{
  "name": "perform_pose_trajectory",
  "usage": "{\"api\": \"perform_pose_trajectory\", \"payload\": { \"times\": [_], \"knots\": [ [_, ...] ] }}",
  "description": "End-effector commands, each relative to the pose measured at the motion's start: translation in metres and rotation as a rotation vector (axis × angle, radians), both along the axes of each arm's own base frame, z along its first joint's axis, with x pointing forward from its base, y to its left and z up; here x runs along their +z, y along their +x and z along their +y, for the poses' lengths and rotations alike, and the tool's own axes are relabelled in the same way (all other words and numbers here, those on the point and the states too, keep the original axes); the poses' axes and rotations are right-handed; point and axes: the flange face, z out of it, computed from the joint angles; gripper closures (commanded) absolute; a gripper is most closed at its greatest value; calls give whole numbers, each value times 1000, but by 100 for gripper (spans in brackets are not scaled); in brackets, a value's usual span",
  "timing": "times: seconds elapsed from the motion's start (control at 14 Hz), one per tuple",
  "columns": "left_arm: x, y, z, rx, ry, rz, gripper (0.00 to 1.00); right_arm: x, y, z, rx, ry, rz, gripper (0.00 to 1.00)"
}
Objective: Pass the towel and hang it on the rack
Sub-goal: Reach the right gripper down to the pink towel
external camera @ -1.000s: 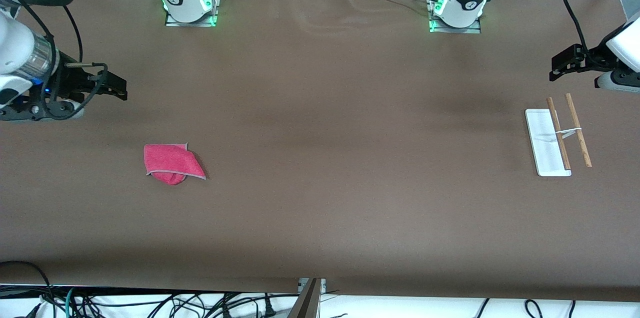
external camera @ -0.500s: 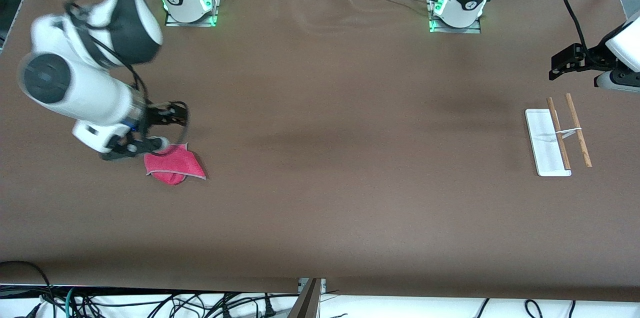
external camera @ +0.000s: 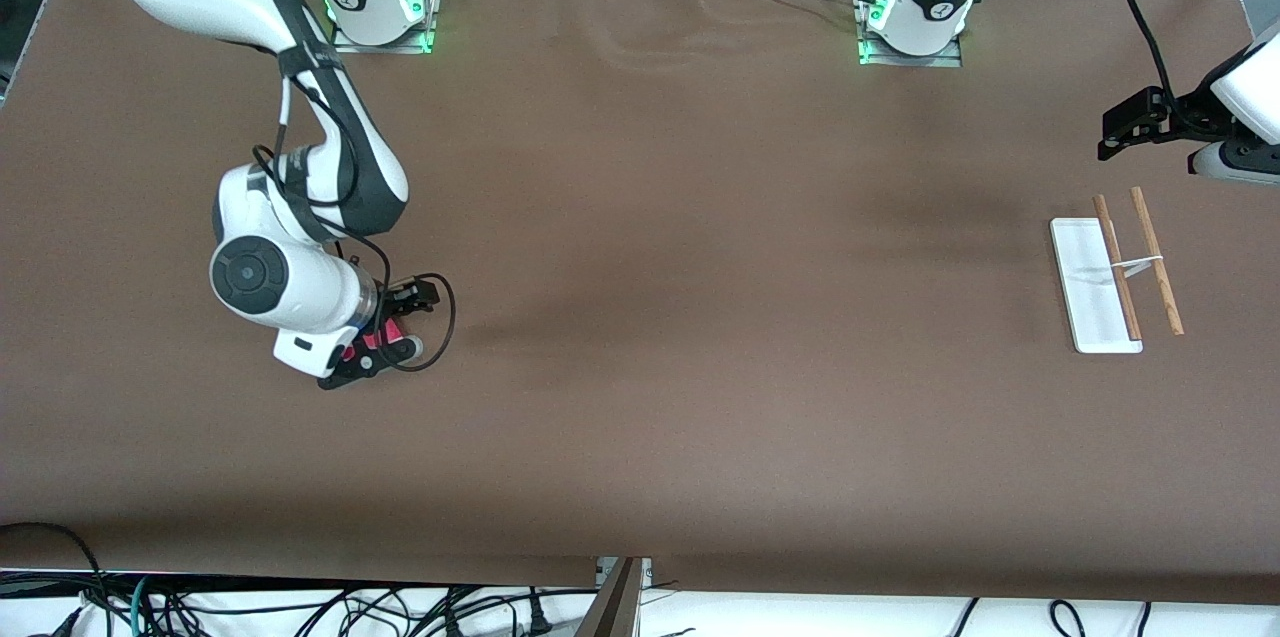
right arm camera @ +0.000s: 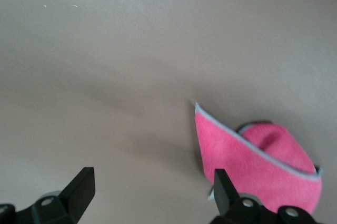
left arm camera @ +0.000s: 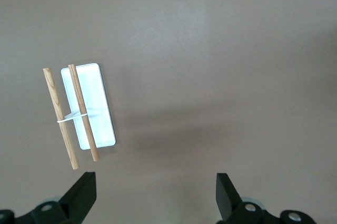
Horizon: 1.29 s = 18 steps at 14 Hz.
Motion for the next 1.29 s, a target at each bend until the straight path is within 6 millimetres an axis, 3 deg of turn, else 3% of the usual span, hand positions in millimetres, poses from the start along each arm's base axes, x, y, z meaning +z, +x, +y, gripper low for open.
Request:
{"api": "perform_pose_trajectory", "payload": {
  "times": [0.0, 0.5, 0.64, 1.21],
  "knots": [
    [5, -1, 2, -4, 18, 4, 0, -21, 6, -1, 89, 7, -3, 1],
    [5, -1, 2, -1, 20, 3, 0, -56, 35, -23, 256, 58, -54, 2],
    [5, -1, 2, -4, 19, 4, 0, -65, 37, -33, 276, 82, -46, 2],
    [5, -1, 2, -4, 19, 4, 0, -90, 34, -36, 316, 144, -28, 3]
  ]
}}
